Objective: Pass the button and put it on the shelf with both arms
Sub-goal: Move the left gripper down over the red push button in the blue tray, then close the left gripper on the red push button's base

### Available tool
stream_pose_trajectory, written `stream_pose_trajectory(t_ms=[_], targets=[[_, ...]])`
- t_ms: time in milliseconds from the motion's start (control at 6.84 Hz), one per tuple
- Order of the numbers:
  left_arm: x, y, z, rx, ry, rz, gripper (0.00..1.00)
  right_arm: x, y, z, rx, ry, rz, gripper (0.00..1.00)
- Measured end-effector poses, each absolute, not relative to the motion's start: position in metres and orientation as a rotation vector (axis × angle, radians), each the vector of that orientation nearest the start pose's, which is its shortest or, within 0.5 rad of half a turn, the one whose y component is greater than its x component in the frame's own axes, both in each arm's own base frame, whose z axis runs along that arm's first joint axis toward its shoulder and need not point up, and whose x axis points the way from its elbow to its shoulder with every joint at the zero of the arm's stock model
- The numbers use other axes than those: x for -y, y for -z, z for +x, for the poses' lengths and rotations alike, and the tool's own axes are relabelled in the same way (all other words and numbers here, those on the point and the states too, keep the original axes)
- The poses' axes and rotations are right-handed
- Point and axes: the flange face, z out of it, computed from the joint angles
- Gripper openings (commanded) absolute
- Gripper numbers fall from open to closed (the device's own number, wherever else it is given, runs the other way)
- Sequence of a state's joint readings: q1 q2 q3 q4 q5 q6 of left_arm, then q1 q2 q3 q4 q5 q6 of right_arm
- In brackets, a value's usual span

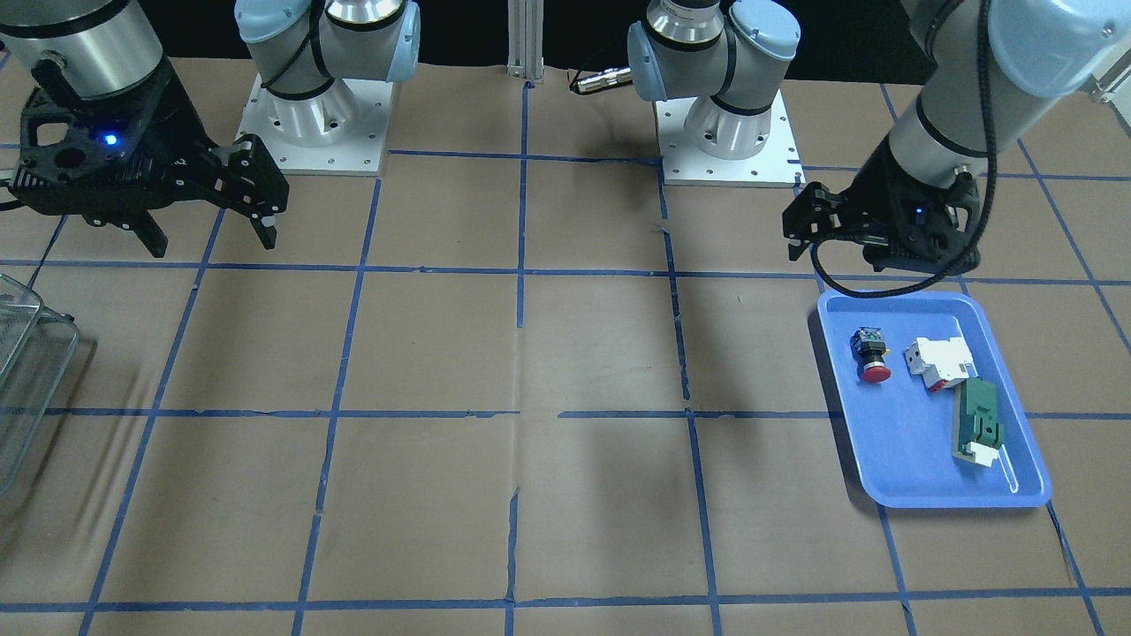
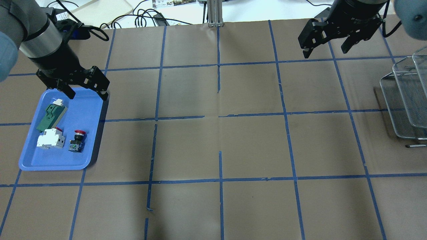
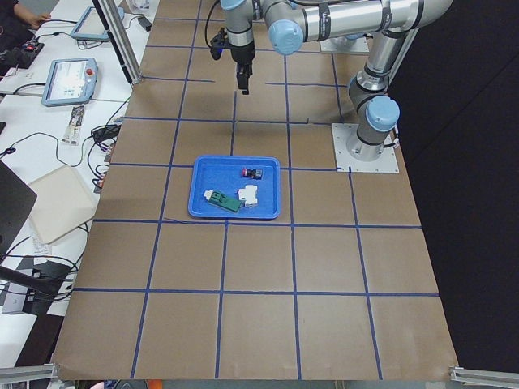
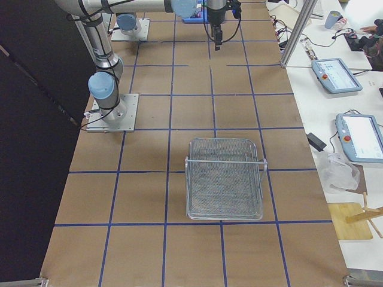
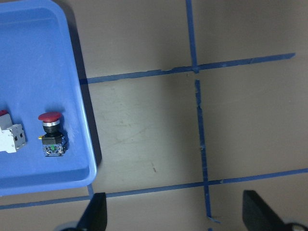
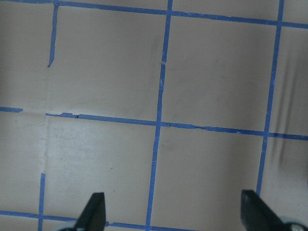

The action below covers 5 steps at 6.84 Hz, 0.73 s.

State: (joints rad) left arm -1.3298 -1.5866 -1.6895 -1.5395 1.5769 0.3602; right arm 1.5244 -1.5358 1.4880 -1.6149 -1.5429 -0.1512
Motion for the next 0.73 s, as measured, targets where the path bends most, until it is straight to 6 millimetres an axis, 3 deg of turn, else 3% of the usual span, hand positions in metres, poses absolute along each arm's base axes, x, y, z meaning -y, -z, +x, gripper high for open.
stream_pose_trajectory(t_ms=[292, 731], targets=[[0.494, -0.369, 0.064, -3.173, -0.131, 0.203, 0.95, 0.521, -0.516, 0.112, -3.115, 0.147, -0.167, 1.0], [0.458, -0.281, 0.103, -3.104, 0.062, 0.289, 0.95, 0.521, -0.515, 0.113, -3.108, 0.147, -0.173, 1.0]])
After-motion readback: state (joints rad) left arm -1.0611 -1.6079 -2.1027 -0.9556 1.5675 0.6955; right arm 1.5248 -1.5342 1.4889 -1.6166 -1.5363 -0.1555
